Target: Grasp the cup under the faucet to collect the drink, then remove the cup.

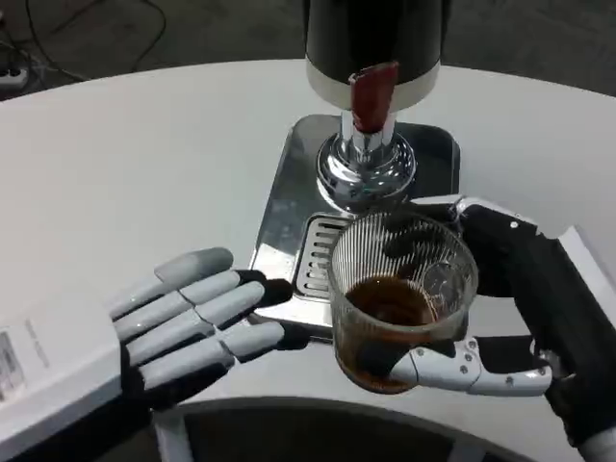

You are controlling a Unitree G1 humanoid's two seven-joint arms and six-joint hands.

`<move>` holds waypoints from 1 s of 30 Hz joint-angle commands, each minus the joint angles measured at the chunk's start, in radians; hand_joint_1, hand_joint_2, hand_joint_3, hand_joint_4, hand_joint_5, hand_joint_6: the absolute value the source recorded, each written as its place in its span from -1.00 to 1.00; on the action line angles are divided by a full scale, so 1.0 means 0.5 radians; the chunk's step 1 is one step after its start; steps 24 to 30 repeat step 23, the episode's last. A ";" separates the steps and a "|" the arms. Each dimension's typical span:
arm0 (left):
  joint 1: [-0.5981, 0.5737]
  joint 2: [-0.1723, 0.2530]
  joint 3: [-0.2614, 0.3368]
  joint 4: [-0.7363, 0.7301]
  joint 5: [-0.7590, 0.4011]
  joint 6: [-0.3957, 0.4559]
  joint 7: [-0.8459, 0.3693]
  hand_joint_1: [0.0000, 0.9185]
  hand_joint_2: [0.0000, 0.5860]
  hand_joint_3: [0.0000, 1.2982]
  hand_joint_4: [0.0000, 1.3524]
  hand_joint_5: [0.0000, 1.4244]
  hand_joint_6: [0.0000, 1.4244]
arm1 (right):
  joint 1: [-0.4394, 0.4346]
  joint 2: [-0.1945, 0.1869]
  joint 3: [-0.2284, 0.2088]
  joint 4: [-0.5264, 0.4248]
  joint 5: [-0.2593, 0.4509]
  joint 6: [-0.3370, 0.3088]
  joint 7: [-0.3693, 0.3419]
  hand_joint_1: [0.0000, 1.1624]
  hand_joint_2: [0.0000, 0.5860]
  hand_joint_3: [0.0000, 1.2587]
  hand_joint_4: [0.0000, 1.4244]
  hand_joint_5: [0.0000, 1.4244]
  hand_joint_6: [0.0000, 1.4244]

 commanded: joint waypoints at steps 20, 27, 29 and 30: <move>0.381 0.170 0.167 -0.158 -0.179 -0.216 -0.032 -1.00 -0.64 -1.00 -1.00 -1.00 -1.00 | 0.329 -0.157 -0.102 -0.621 0.289 0.285 0.216 0.64 -0.75 0.25 0.19 0.48 0.61; 0.383 0.166 0.177 -0.162 -0.180 -0.216 -0.030 -1.00 -0.63 -1.00 -1.00 -1.00 -1.00 | 0.346 -0.163 -0.102 -0.640 0.295 0.292 0.221 0.64 -0.76 0.25 0.19 0.48 0.61; 0.383 0.166 0.177 -0.162 -0.180 -0.216 -0.030 -1.00 -0.63 -1.00 -1.00 -1.00 -1.00 | 0.346 -0.163 -0.102 -0.640 0.295 0.292 0.221 0.64 -0.76 0.25 0.19 0.48 0.61; 0.383 0.166 0.177 -0.162 -0.180 -0.216 -0.030 -1.00 -0.63 -1.00 -1.00 -1.00 -1.00 | 0.346 -0.163 -0.102 -0.640 0.295 0.292 0.221 0.64 -0.76 0.25 0.19 0.48 0.61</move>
